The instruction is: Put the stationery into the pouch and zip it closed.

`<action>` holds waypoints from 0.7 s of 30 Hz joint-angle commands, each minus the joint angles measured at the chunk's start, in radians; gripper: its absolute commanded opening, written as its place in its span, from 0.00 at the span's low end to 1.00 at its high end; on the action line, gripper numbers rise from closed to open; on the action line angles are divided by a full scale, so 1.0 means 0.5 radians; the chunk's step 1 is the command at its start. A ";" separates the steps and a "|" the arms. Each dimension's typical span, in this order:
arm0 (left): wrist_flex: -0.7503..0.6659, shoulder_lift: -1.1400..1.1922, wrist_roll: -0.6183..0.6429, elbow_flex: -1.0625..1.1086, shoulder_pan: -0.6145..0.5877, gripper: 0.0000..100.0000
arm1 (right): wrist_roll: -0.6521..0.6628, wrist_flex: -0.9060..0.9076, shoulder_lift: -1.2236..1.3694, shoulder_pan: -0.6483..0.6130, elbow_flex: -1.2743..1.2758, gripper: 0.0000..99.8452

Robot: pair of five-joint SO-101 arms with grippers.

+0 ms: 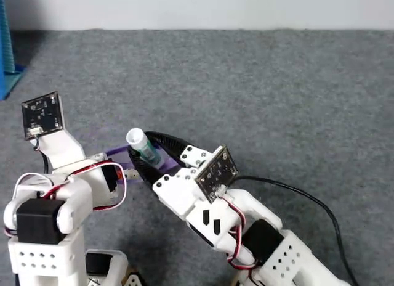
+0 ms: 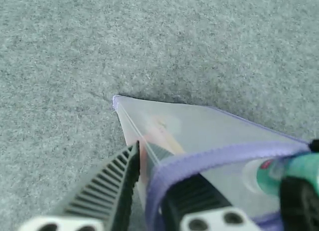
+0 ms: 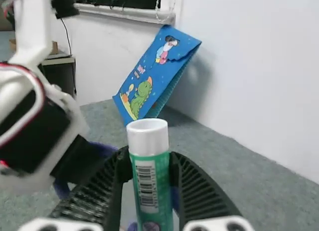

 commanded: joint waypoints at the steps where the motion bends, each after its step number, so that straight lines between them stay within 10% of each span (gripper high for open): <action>1: 0.009 -0.003 0.021 -0.094 -0.009 0.01 | -0.034 0.192 -0.152 0.038 -0.015 0.06; 8: 0.009 -0.003 0.021 -0.094 -0.009 0.01 | -0.031 0.683 -0.529 0.041 -0.018 0.29; 21: 0.009 -0.006 0.021 -0.094 -0.012 0.01 | -0.040 1.275 -0.895 0.290 0.021 0.29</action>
